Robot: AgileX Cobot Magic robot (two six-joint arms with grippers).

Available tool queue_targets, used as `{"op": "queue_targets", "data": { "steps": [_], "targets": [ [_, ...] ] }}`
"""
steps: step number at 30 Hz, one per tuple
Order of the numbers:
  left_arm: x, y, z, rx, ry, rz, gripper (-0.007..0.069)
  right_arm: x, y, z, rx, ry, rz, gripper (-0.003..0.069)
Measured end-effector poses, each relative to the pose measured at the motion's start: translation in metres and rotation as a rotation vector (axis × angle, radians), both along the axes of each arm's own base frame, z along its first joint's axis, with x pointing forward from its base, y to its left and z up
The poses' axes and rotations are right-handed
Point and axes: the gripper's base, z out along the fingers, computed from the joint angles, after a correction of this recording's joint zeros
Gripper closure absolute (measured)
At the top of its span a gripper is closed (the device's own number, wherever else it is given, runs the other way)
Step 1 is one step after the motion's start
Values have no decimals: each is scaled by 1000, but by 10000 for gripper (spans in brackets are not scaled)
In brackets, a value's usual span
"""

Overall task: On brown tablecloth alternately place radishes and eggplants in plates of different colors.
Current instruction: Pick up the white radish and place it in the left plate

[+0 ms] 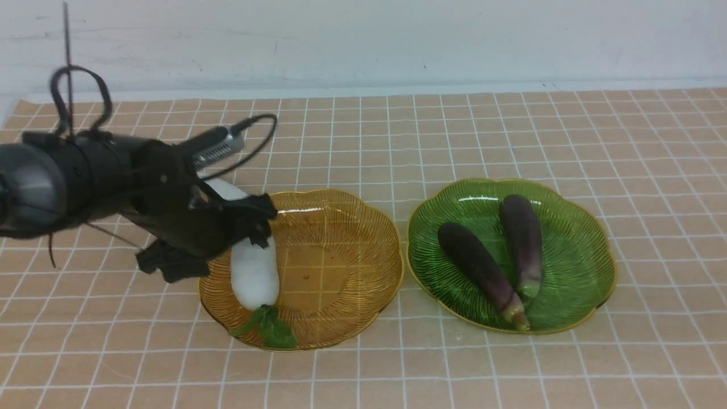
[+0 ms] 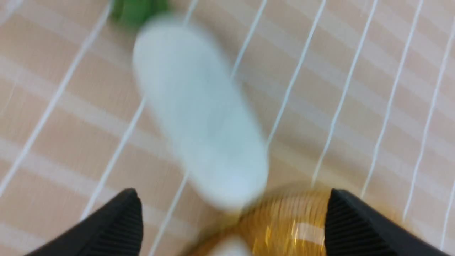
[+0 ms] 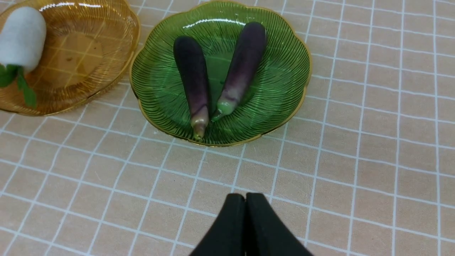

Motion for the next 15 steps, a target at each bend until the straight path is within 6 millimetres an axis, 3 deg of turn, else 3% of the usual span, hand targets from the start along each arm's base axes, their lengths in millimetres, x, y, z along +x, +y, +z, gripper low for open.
{"op": "queue_targets", "data": {
  "steps": [3, 9, 15],
  "targets": [
    [18, 9, -21, -24, 27, 57, 23, 0, 0, 1, 8, -6, -6, 676],
    [35, 17, -62, -86, 35, 165, 41, 1, 0, 1, 9, -8, -7, 676],
    [48, 17, -83, -117, -31, 201, 48, 1, 0, 1, 9, -8, -7, 676]
  ]
}}
